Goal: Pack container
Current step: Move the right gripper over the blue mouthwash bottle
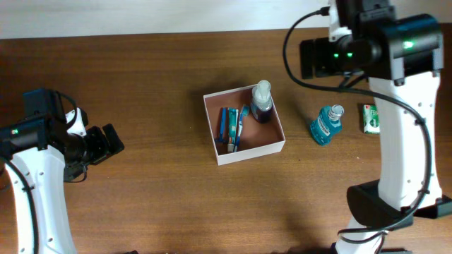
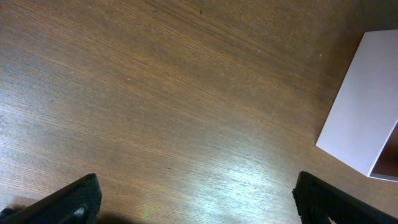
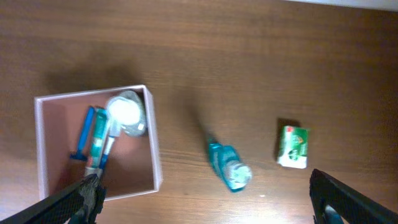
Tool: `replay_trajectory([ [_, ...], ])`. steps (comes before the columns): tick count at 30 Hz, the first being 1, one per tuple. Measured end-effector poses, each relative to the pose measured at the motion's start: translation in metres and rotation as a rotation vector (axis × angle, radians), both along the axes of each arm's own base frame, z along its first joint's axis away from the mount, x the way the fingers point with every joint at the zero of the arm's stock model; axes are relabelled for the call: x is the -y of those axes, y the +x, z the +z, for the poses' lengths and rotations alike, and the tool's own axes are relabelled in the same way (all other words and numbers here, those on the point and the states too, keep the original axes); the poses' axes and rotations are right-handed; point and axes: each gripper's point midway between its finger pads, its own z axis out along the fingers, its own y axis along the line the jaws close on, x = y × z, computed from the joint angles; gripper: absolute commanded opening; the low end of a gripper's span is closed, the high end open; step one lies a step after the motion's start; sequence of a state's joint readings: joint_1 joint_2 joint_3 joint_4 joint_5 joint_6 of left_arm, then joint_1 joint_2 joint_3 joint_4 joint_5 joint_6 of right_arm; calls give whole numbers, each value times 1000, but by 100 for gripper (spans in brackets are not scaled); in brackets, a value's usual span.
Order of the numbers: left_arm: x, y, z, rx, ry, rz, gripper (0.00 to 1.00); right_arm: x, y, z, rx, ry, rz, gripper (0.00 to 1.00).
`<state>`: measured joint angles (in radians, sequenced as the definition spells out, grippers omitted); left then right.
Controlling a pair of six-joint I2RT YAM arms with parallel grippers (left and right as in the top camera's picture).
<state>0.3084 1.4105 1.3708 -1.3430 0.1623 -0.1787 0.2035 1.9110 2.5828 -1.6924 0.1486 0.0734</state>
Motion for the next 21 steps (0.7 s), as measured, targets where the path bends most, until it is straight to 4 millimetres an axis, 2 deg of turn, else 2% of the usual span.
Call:
replay_trajectory([
  [2,0,0,0,0,0,0,99,11,-2,-9,-38,-16,2,99],
  [4,0,0,0,0,0,0,99,36,-10,-47,-180,-32,-14,99],
  [6,0,0,0,0,0,0,99,47,-15,-68,-259,-32,-21,99],
  [7,0,0,0,1,0,0,99,57,-22,-88,-336,-27,-33,99],
  [9,0,0,0,0,0,0,99,67,-24,-104,-383,-17,-45,99],
  [12,0,0,0,0,0,0,100,72,-21,-114,-392,16,-18,98],
  [15,0,0,0,1,1,0,99,68,-17,-123,-394,42,38,98],
  [18,0,0,0,0,0,0,99,60,-14,-141,-408,69,104,99],
  [21,0,0,0,1,1,0,99,56,-23,-165,-475,85,128,99],
])
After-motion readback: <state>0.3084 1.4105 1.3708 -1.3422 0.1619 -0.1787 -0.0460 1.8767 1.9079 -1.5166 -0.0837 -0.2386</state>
